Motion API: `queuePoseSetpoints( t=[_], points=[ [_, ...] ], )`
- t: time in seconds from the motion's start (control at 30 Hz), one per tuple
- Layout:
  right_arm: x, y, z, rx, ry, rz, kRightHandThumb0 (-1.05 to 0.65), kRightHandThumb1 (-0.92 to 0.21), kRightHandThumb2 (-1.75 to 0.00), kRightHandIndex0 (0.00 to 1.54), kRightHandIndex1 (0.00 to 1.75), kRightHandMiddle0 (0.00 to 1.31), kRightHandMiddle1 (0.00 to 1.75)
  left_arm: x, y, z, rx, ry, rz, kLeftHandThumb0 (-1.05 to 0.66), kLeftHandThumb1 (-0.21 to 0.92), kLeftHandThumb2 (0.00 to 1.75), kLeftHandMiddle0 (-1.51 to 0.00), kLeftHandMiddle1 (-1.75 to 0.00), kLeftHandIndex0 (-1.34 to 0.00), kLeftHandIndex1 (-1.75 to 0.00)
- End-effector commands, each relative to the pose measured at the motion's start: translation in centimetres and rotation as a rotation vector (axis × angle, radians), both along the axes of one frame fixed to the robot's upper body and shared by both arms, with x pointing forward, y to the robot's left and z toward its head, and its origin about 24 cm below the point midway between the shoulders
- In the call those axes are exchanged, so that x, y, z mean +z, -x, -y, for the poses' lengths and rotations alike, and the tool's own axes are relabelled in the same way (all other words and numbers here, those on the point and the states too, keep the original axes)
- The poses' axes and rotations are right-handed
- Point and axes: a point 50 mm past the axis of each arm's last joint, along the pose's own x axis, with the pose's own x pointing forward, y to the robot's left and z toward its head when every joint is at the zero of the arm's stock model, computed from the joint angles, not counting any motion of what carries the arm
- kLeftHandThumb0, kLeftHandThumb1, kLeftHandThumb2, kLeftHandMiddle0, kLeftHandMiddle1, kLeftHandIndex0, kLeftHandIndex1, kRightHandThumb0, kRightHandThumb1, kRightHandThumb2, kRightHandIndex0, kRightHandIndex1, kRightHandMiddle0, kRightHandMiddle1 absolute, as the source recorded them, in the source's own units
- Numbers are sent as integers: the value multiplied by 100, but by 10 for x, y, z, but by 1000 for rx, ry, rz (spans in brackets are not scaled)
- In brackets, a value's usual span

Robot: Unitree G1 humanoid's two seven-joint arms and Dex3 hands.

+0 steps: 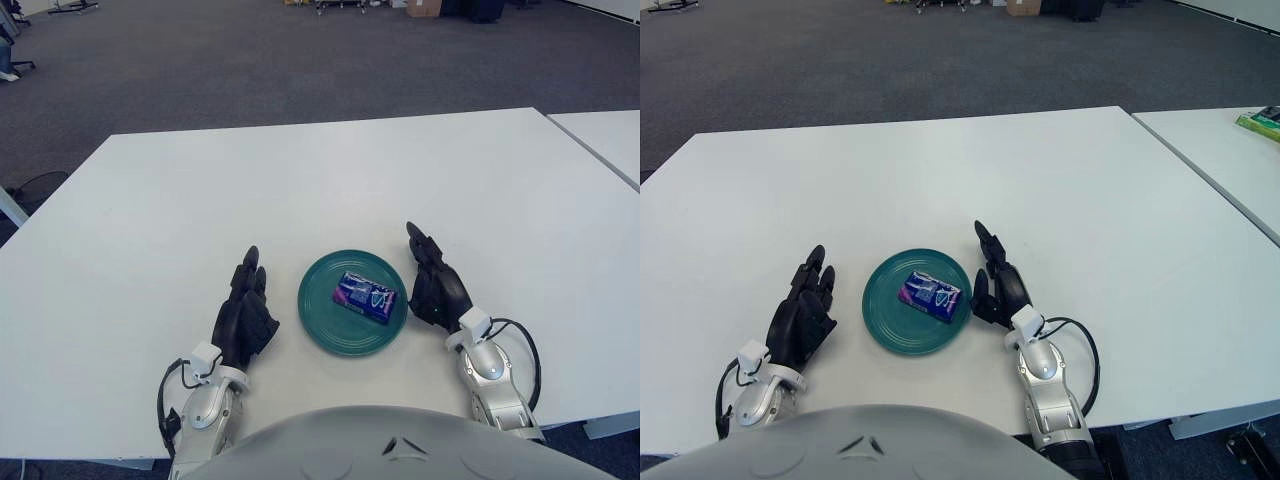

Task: Put the gum into the plate.

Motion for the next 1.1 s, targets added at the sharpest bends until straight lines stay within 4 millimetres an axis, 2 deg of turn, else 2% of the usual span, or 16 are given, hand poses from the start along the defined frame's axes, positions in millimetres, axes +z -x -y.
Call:
queuePoseSetpoints(
  t=[0.0,0.1,0.23,0.37,0.5,0.7,0.93,1.07],
  points=[
    [-35,24,9,-5,88,-199,-104,-92,-93,0,0,0,0,-17,6,2,-10,11,-79,-105,92,104,0,0,0,0],
    [-34,24,10,-3,110,-200,-105,-92,-77,0,0,0,0,-23,7,1,-29,-15,-65,-105,92,86,0,0,0,0],
    [-34,23,10,-1,132,-195,-105,-92,-64,0,0,0,0,-24,6,0,-80,-71,-8,-105,92,62,0,0,0,0],
    [-30,20,10,-1,145,-188,-105,-92,-53,0,0,0,0,-14,1,-3,-113,-115,33,-105,92,36,0,0,0,0],
    [-31,20,11,-9,155,-199,-105,-92,-45,0,0,0,0,-11,2,-4,-131,-144,31,-105,92,19,0,0,0,0],
    [-30,20,10,-13,162,-198,-105,-92,-40,0,0,0,0,-11,1,-3,-134,-102,14,-105,92,9,0,0,0,0],
    [-29,19,10,-17,167,-207,-105,-92,-36,0,0,0,0,-13,-1,-3,-134,-23,34,-105,92,8,0,0,0,0],
    [-29,18,9,-22,159,-214,-105,-92,-35,0,0,0,0,-15,-2,-4,-143,-36,40,-105,92,7,0,0,0,0]
  ],
)
